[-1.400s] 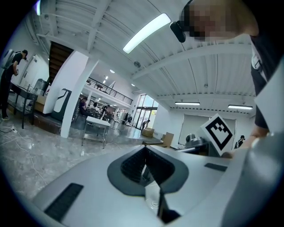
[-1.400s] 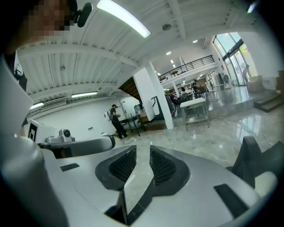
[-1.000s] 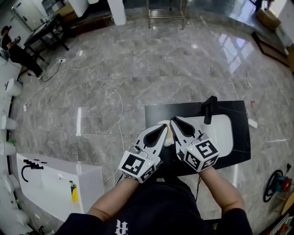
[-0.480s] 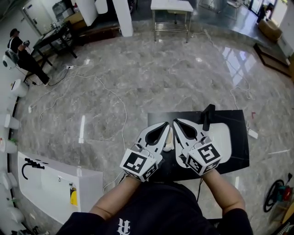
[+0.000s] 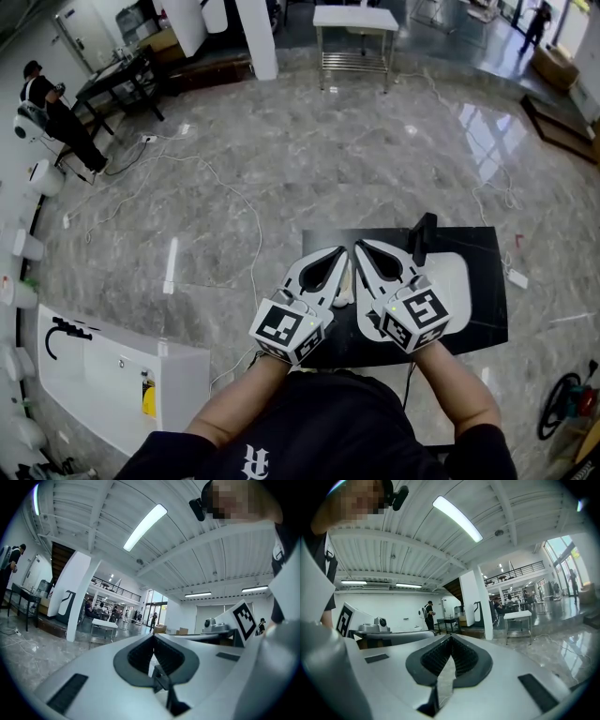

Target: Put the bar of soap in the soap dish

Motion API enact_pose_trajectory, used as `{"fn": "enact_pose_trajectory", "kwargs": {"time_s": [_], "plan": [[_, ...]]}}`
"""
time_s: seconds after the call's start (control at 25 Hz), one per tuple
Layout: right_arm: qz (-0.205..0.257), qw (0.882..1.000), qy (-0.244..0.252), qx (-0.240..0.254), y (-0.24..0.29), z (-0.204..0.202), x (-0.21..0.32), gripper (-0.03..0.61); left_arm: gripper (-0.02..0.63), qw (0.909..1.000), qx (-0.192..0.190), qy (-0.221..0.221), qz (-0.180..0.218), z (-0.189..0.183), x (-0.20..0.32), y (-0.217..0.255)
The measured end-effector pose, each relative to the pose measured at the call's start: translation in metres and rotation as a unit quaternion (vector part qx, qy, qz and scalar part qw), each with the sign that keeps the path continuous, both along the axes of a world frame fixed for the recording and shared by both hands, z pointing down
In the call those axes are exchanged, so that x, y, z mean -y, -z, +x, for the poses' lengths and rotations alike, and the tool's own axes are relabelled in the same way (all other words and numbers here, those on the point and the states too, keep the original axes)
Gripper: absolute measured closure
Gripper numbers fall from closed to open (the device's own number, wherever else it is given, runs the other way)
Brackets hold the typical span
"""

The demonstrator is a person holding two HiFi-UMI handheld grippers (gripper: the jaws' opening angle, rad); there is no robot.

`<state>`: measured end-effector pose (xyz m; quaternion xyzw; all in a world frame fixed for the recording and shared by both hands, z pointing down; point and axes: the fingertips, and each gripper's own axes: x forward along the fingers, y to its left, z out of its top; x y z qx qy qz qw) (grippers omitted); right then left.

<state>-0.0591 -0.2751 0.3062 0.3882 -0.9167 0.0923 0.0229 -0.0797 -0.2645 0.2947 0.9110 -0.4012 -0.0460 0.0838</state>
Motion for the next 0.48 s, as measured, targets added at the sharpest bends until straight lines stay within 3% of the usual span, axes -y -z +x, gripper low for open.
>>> {"fn": "enact_pose_trajectory", "kwargs": {"time_s": [0.48], "plan": [[0.002,1.0,0.005,-0.005,-0.009,0.016,-0.006,0.572,0.607,0.9995,0.028,0.001,0.016,0.011,0.003,-0.012]]}}
